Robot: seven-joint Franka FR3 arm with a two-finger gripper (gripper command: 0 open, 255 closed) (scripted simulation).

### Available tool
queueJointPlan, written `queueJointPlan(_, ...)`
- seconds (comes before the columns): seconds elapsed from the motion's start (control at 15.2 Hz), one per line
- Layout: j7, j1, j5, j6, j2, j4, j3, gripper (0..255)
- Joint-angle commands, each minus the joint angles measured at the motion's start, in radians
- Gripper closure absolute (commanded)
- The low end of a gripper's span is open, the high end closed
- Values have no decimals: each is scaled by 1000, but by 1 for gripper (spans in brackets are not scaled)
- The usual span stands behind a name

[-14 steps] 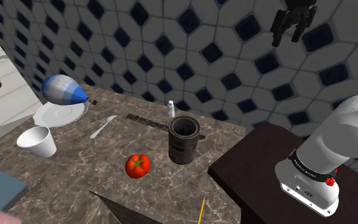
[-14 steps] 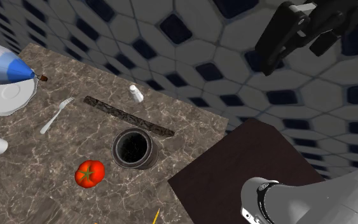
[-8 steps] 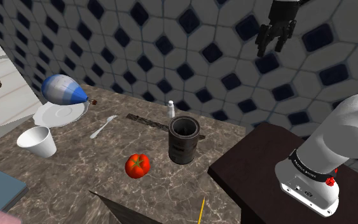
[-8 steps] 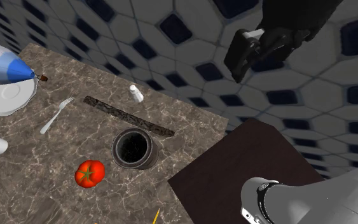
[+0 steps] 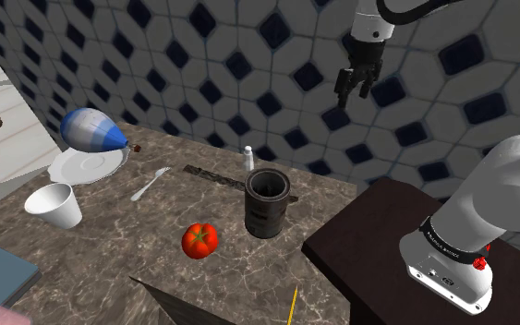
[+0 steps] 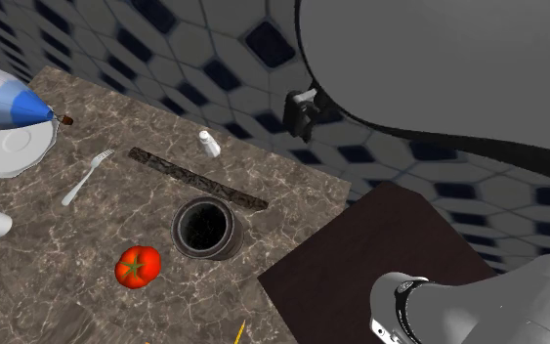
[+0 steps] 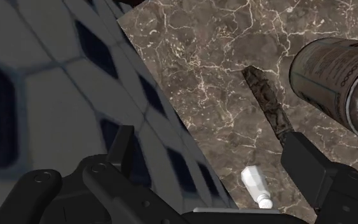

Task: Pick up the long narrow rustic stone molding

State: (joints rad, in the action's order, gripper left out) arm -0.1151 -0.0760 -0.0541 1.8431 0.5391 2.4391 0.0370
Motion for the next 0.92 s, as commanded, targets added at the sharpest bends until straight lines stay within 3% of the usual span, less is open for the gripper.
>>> queueJointPlan(0.0, 16, -13, 2, 69, -52, 8, -4, 0)
queueJointPlan(0.86, 75, -98, 9, 470, -466, -42, -65, 0)
